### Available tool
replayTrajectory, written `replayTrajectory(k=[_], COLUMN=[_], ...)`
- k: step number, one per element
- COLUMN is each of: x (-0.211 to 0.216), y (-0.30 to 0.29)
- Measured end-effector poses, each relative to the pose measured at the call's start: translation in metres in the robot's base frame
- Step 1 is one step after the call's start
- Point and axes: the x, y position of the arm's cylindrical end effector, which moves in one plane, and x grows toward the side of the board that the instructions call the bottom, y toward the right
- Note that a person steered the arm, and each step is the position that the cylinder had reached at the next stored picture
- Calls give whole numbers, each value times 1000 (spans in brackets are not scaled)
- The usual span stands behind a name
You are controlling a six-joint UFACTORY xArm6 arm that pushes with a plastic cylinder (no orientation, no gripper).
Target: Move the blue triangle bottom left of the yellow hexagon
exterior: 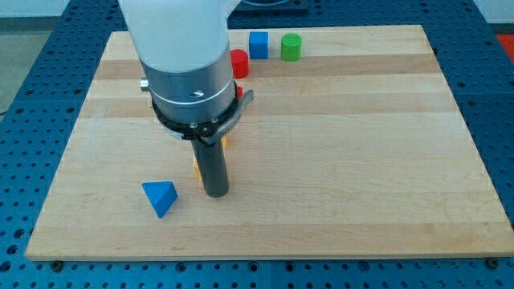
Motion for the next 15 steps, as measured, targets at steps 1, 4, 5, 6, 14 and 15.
replayTrajectory(k=[1,4,5,6,14,15], x=[48,80,79,74,23,22], y=[33,-114,-209,-233,-158,-157])
